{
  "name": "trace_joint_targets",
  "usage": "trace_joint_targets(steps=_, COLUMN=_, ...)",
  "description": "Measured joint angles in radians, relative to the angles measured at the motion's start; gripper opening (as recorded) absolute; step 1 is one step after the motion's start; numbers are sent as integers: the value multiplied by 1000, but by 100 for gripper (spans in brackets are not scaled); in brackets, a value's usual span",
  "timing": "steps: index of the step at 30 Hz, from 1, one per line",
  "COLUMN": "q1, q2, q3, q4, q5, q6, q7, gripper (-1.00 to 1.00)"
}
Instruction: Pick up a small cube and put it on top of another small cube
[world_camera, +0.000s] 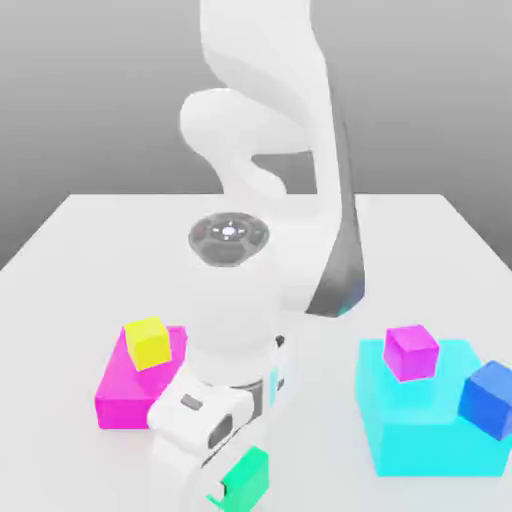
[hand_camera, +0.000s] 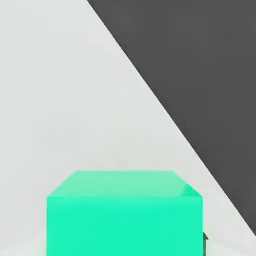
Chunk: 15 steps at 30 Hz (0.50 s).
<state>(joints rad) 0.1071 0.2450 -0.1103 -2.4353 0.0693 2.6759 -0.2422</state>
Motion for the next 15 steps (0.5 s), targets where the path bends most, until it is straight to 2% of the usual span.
trace_joint_targets(steps=7, q1=163, q2=-253, q3=96, q4=-100, q5=-38, q6=-152, q7=150, gripper=-100)
trace_joint_targets(steps=15, q1=291, q2=-524, q3=217, q4=-216, q5=-18, q6=-304, q7=275, gripper=-100)
